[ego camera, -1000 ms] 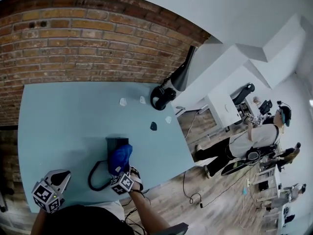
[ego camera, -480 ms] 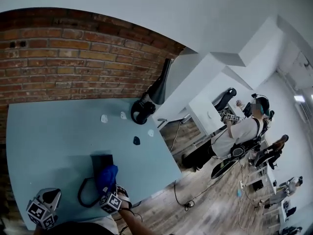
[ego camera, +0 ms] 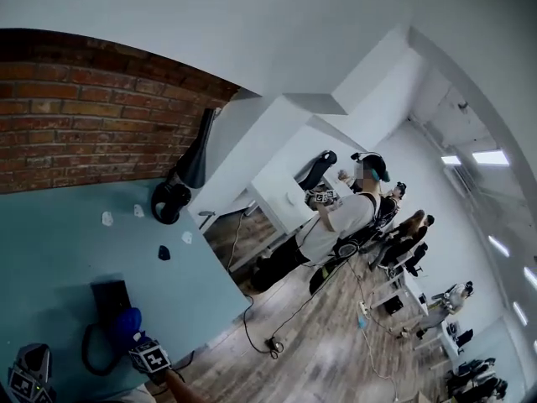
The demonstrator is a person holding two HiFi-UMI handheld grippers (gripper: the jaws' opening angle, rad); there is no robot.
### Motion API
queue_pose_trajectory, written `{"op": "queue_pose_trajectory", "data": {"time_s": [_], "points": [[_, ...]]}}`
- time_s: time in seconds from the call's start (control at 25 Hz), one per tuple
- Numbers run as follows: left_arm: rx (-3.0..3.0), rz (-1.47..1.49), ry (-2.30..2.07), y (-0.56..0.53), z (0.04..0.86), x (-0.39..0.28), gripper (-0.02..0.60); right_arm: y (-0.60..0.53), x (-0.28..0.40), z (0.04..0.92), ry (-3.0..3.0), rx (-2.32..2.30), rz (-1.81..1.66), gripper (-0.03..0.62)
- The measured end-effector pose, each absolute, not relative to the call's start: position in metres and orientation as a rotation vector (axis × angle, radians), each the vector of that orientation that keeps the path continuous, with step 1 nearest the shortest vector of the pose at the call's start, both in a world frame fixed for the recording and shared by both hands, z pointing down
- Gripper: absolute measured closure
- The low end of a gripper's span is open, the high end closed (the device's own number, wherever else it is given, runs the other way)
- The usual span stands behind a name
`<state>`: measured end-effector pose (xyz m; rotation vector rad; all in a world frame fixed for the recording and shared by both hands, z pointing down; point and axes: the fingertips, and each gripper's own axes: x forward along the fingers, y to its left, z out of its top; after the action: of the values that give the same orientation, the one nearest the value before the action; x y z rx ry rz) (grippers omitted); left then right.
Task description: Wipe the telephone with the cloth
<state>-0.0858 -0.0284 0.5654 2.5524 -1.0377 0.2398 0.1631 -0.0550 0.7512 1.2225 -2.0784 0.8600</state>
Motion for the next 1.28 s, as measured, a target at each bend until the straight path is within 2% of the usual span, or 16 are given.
{"op": "queue_pose_trajectory", "data": {"time_s": [0.12, 0.52, 0.72, 0.96, 1.0, 1.28], "points": [[2.552, 0.245, -1.059, -0.031, 0.570, -0.087, 0.561, -0.069, 0.180, 0.723, -2.156, 1.247, 0.867, 0.520], [2.538, 0.264, -1.058, -0.031, 0.571, -0.076, 0.561, -0.195, 0.222, 0.609, -1.904, 1.327, -0.055, 0.519], [2.521, 0.274, -1.063, -0.032, 0.568, -0.073, 0.561, -0.236, 0.233, 0.595, -1.694, 1.262, -0.433, 0.518], [2.484, 0.273, -1.087, -0.043, 0.555, -0.090, 0.561, -0.229, 0.197, 0.653, -1.726, 0.942, -0.404, 0.518], [2.483, 0.271, -1.089, -0.045, 0.556, -0.093, 0.561, -0.228, 0.194, 0.656, -1.734, 0.941, -0.393, 0.537], [2.492, 0.291, -1.065, -0.045, 0.564, -0.096, 0.561, -0.226, 0.195, 0.656, -1.904, 1.038, -0.225, 0.539]]}}
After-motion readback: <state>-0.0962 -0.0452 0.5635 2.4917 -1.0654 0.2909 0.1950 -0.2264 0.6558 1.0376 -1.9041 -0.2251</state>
